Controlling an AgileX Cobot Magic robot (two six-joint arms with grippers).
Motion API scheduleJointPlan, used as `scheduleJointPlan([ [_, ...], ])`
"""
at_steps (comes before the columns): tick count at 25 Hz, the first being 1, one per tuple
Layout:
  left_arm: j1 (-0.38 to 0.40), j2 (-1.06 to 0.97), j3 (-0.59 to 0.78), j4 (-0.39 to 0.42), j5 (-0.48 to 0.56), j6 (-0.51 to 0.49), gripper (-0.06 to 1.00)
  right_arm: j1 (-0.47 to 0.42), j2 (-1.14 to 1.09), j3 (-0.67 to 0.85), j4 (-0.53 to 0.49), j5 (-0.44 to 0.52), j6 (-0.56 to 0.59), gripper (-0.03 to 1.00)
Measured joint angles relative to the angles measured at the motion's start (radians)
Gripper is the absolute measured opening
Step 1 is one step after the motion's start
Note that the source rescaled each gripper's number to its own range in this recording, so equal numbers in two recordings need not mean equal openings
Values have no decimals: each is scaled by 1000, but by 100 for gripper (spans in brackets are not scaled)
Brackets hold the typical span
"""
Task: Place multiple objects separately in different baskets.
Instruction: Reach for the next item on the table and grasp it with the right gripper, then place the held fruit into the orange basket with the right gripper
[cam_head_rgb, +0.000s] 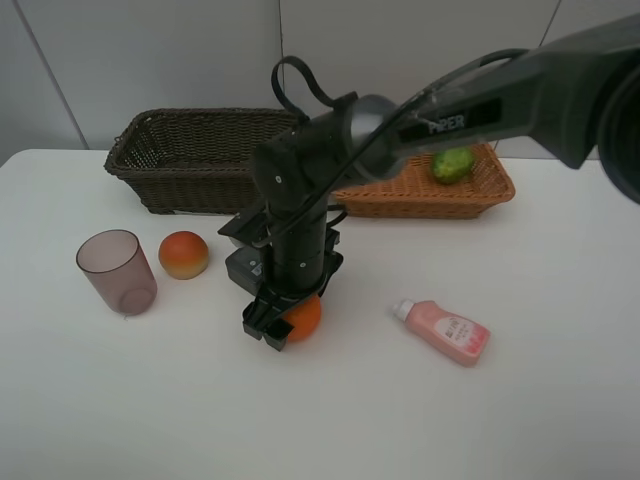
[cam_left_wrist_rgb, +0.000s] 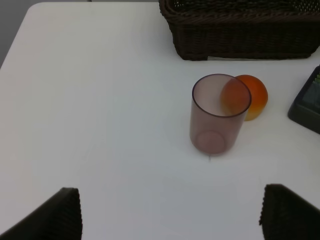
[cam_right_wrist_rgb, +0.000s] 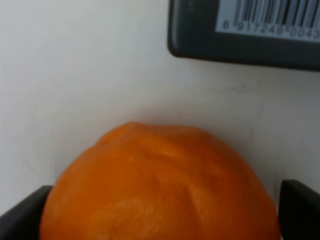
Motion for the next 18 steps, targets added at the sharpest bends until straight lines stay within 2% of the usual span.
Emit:
scheduleJointPlan([
  [5, 0, 0, 0, 0, 0, 0, 93, 0, 3, 0, 0, -20, -3, 83],
  [7, 0, 0, 0, 0, 0, 0, 93, 0, 4, 0, 1, -31, -3, 75],
  [10, 0, 0, 0, 0, 0, 0, 93, 0, 4, 0, 1, -33, -3, 54],
  [18, 0, 0, 0, 0, 0, 0, 93, 0, 4, 0, 1, -33, -3, 54],
])
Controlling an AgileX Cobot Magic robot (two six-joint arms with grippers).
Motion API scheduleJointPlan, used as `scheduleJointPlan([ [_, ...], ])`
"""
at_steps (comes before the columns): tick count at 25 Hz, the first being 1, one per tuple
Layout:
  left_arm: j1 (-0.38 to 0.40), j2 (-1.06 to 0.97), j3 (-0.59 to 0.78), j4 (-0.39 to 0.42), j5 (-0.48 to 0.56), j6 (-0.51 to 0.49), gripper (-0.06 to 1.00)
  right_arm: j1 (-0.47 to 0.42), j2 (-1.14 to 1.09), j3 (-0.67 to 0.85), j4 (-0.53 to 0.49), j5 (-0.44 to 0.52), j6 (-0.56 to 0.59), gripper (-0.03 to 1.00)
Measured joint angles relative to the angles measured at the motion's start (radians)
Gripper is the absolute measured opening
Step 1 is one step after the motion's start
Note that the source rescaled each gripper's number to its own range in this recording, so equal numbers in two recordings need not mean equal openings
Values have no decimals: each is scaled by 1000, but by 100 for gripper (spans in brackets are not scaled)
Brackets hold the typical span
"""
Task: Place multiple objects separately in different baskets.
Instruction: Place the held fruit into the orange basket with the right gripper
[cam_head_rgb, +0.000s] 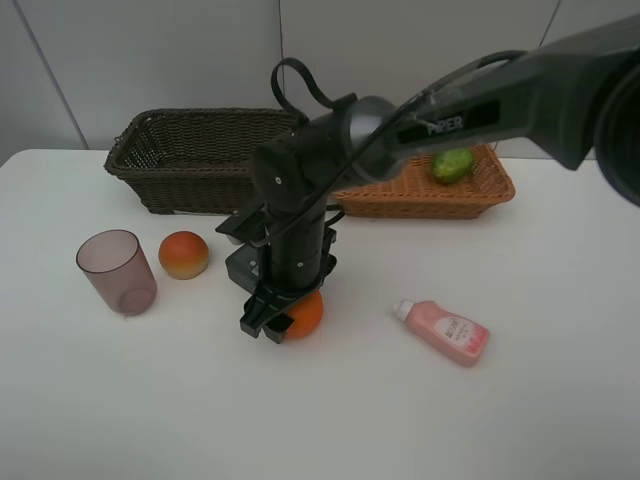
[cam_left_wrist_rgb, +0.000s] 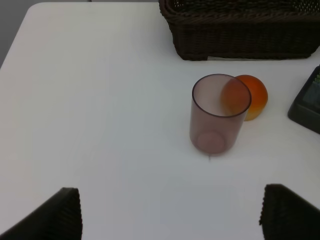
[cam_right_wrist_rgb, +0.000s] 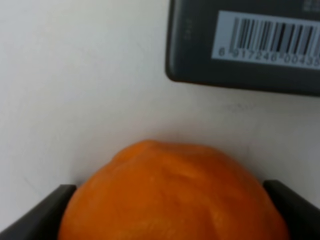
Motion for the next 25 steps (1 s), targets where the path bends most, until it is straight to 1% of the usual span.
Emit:
scheduleJointPlan([
  [12, 0, 0, 0, 0, 0, 0, 93, 0, -1, 0, 0, 0, -3, 53],
  [19, 0, 0, 0, 0, 0, 0, 93, 0, -33, 0, -1, 44, -3, 53],
  [25, 0, 0, 0, 0, 0, 0, 93, 0, -83, 0, -2, 65, -3, 53],
])
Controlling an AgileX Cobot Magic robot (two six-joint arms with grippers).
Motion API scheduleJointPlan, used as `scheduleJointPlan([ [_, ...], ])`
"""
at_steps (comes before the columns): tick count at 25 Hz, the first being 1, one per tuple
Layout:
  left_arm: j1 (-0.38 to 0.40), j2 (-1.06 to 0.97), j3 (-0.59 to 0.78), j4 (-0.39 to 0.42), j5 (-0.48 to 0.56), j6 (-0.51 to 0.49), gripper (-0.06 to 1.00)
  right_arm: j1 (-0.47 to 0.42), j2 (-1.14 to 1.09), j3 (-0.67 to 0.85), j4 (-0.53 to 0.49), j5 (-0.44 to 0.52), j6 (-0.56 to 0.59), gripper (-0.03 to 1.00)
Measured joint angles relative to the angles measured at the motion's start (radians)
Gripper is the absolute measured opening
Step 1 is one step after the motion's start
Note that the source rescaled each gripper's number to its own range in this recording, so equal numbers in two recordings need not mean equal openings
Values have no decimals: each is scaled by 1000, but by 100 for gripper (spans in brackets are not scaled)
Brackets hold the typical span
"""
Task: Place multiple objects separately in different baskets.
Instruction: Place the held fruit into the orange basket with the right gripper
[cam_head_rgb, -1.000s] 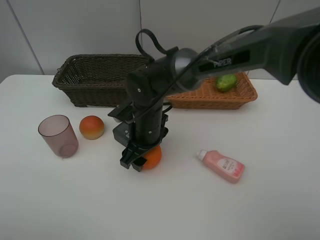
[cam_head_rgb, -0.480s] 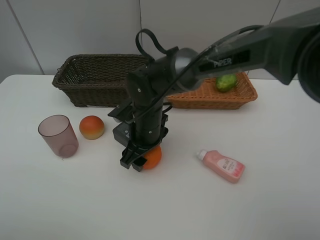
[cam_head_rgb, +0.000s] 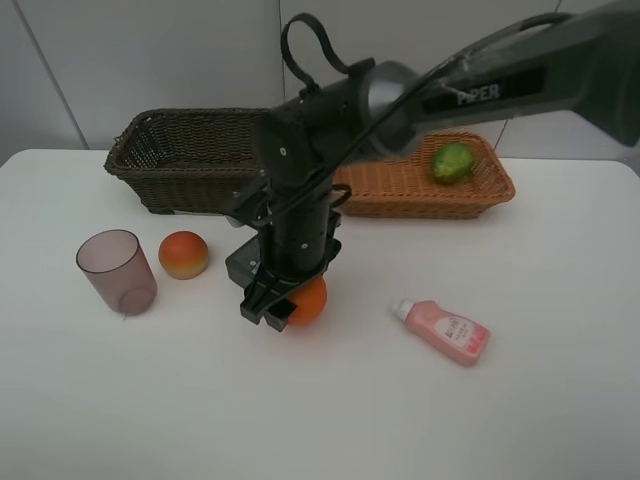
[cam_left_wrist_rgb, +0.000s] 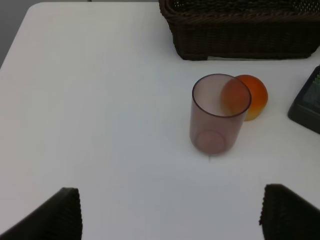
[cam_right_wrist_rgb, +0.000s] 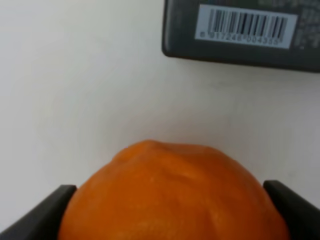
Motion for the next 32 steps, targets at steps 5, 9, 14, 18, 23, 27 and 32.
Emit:
scheduleJointPlan([
  [5, 0, 0, 0, 0, 0, 0, 93, -1, -69, 0, -11, 18, 0, 53],
  [9, 0, 0, 0, 0, 0, 0, 93, -18, -120, 0, -12, 19, 0, 53],
  [14, 0, 0, 0, 0, 0, 0, 93, -80, -151, 0, -22, 37, 0, 53],
  [18, 0, 0, 0, 0, 0, 0, 93, -148, -179, 0, -66, 41, 0, 53],
  [23, 0, 0, 0, 0, 0, 0, 93, -262, -199, -3, -98, 18, 0, 53],
  [27, 0, 0, 0, 0, 0, 0, 93, -355, -199, -31, -107, -31, 0, 53],
  [32, 0, 0, 0, 0, 0, 0, 93, -444, -199, -73, -110, -102, 0, 53],
])
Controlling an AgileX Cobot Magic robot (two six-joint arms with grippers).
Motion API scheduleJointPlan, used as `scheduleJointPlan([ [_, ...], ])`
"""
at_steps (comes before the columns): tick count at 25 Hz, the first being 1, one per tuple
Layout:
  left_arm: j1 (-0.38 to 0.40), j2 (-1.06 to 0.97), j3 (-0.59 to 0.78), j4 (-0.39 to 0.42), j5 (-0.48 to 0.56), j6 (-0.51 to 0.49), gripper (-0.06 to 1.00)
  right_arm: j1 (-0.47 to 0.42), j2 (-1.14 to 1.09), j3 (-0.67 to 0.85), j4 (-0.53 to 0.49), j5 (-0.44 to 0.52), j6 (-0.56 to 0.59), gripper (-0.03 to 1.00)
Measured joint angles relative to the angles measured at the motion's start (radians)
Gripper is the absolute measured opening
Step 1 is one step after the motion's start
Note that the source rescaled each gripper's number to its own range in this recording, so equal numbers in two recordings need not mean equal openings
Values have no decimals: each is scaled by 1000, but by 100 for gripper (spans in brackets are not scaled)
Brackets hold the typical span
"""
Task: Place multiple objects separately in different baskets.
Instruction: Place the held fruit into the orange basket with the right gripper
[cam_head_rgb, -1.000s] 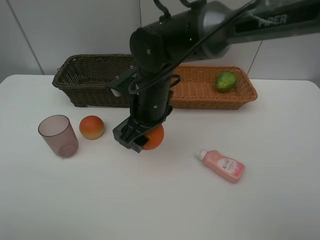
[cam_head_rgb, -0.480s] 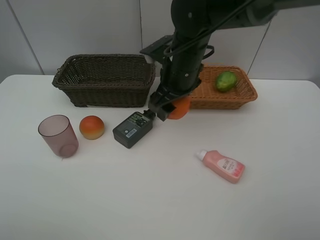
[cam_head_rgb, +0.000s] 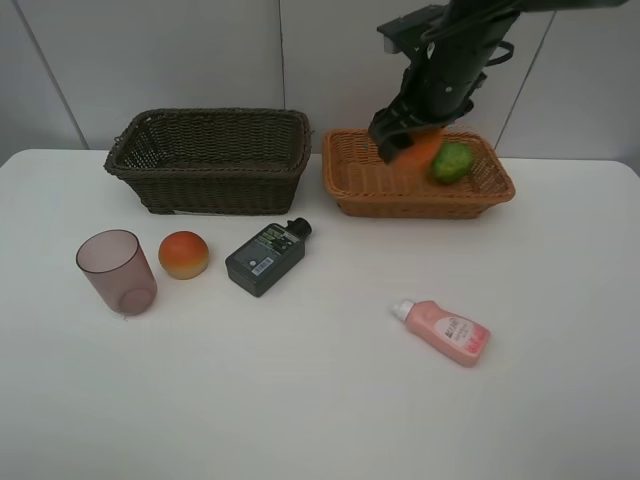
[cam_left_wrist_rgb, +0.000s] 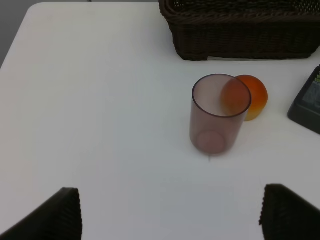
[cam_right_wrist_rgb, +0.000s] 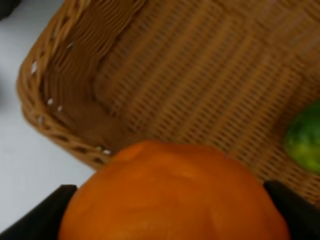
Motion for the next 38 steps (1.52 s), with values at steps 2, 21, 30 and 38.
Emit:
scheduleJointPlan([
  [2, 0, 0, 0, 0, 0, 0, 93, -28, 0, -13, 0, -33, 0, 53],
  [21, 0, 0, 0, 0, 0, 0, 93, -79, 268, -206, 30, -124, 0, 53],
  [30, 0, 0, 0, 0, 0, 0, 93, -79, 297, -206, -8, -154, 0, 53],
  [38, 0, 0, 0, 0, 0, 0, 93, -79, 297, -207, -5, -165, 50, 93],
])
